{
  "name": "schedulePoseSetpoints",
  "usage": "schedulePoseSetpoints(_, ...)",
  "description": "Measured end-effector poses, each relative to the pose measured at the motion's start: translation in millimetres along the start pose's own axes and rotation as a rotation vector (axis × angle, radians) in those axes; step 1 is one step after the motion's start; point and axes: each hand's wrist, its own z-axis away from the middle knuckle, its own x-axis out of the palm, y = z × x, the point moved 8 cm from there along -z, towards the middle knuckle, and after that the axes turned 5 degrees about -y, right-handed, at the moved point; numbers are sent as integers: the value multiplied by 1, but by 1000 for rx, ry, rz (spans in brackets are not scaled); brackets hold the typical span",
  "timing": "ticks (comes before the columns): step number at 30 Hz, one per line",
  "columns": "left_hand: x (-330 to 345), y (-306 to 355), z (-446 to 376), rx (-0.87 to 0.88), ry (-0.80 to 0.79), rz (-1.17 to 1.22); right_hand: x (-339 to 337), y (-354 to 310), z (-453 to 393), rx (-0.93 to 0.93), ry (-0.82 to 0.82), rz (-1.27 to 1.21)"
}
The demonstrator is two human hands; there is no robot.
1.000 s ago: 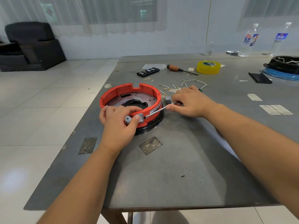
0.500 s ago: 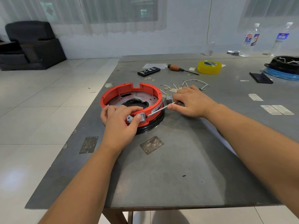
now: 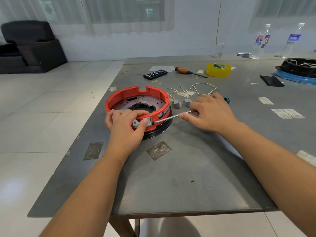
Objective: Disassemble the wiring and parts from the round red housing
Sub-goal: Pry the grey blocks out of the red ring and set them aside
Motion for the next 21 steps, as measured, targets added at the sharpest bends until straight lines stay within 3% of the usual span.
schedulePoseSetpoints(21,-2,2,0,-19,5,36,19,0,-15,-41,-71,-121)
